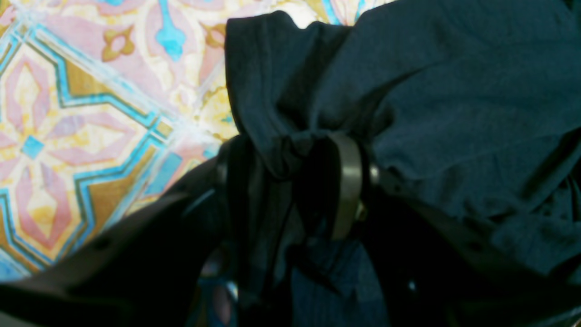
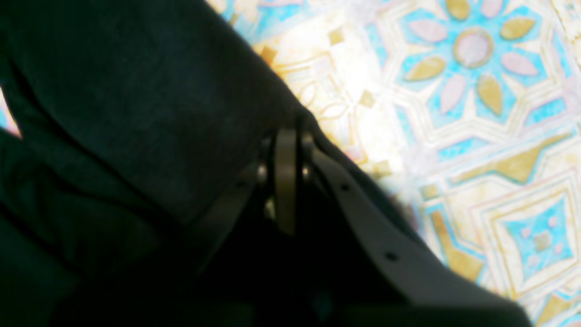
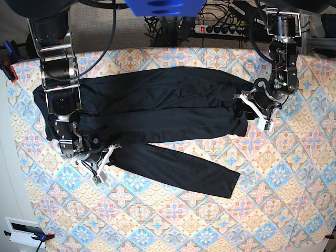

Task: Layout the t-shirt on the table in an organized manner, then fold the t-shirt properly
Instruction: 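Pull the loose sleeve strip with the right gripper toward the shirt body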

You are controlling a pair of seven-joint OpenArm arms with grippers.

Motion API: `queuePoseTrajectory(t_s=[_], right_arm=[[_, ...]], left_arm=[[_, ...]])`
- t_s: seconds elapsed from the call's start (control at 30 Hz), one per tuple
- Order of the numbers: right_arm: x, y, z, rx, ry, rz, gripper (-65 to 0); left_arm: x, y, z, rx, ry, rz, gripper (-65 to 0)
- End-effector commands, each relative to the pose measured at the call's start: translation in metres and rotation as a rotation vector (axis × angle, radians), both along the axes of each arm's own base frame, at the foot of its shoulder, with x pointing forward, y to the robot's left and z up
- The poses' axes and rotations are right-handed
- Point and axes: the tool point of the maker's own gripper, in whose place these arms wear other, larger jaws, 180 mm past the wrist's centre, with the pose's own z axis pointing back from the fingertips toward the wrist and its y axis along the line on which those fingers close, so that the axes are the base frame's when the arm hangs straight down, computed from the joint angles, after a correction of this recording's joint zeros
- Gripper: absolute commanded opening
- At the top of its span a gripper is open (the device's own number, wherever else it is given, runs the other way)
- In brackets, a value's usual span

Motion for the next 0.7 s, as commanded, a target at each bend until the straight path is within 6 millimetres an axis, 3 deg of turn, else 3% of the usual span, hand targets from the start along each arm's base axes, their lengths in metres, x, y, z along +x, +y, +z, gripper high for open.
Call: queuePoseTrajectory(t_s=[0.0, 0.23, 0.33, 0.43, 0.53, 0.67], right_arm=[[0.023, -0.009, 0.034, 0.002, -0.099, 0.002, -65.0], [0.041, -0.042, 0.086, -0.035, -0.221, -0.036, -65.0], [0.039, -0.061, 0.097, -0.036, -0.238, -0.084, -65.0], [0.031, -0.066, 0.108, -0.046, -0.273, -0.091, -65.0], [0.017, -0.088, 0.122, -0.095, -0.305, -0.112, -65.0], [-0.016, -0.105, 0.127, -0.130, -0.323, -0.154, -65.0]], left_arm=[[0.010, 0.003, 0.013, -0.003, -0.048, 0.000, -38.8], [0.011, 0.002, 0.014, -0.006, -0.050, 0.001, -38.8], [0.012, -0.006, 0.013, -0.026, -0.053, 0.003, -38.8], [0.013, -0.007, 0.013, -0.028, -0.054, 0.004, -38.8], [0.013, -0.007, 0.013, -0.029, -0.054, 0.004, -38.8], [0.013, -0.007, 0.013, -0.029, -0.054, 0.004, -38.8]])
